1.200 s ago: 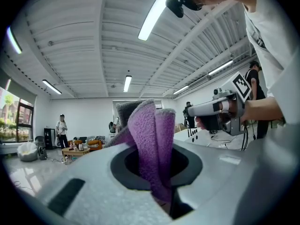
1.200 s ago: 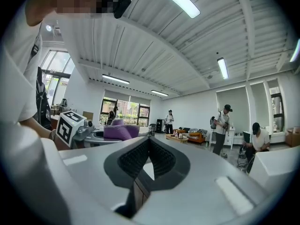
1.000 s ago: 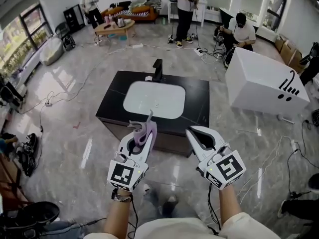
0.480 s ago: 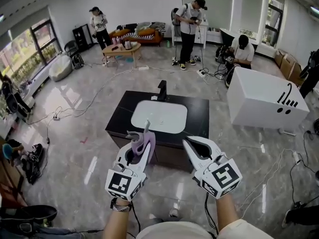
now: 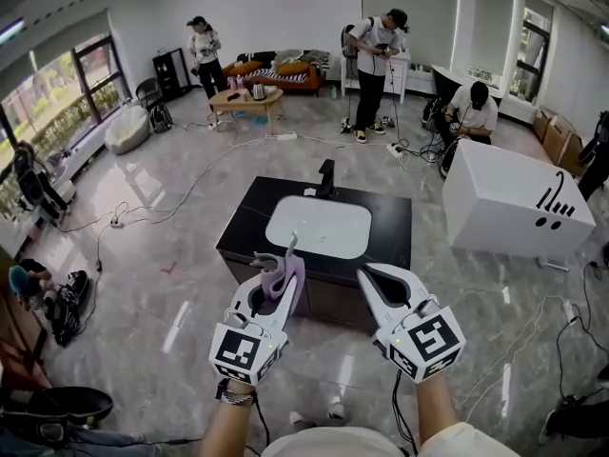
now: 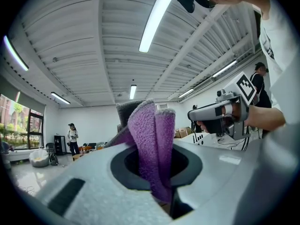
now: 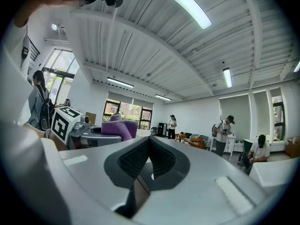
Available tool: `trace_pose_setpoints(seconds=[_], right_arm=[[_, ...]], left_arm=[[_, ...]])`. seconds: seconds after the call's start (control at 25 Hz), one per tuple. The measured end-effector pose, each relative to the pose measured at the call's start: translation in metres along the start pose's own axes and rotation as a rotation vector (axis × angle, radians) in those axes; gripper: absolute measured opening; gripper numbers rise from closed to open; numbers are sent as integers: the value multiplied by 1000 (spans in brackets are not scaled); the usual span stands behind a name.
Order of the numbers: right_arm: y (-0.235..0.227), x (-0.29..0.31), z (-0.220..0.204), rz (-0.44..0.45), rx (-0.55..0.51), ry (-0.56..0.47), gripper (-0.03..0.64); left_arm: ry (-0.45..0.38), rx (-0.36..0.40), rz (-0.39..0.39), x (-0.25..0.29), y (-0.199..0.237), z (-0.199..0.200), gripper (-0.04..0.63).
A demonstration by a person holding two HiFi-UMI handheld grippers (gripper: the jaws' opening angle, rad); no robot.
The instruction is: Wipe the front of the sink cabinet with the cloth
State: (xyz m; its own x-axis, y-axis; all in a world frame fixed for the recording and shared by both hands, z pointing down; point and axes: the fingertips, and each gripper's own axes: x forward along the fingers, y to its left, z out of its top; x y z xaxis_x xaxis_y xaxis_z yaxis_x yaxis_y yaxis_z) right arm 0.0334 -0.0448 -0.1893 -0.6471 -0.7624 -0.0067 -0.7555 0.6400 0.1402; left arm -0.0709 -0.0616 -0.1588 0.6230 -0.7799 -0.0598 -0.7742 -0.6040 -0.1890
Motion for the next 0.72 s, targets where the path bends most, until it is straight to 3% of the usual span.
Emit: trace_pose_setpoints(seconds=[0.72], right_arm=[[20,20,3,33,-8,-8,6]], left_arm=[[4,1,3,-18,21,-7,48]])
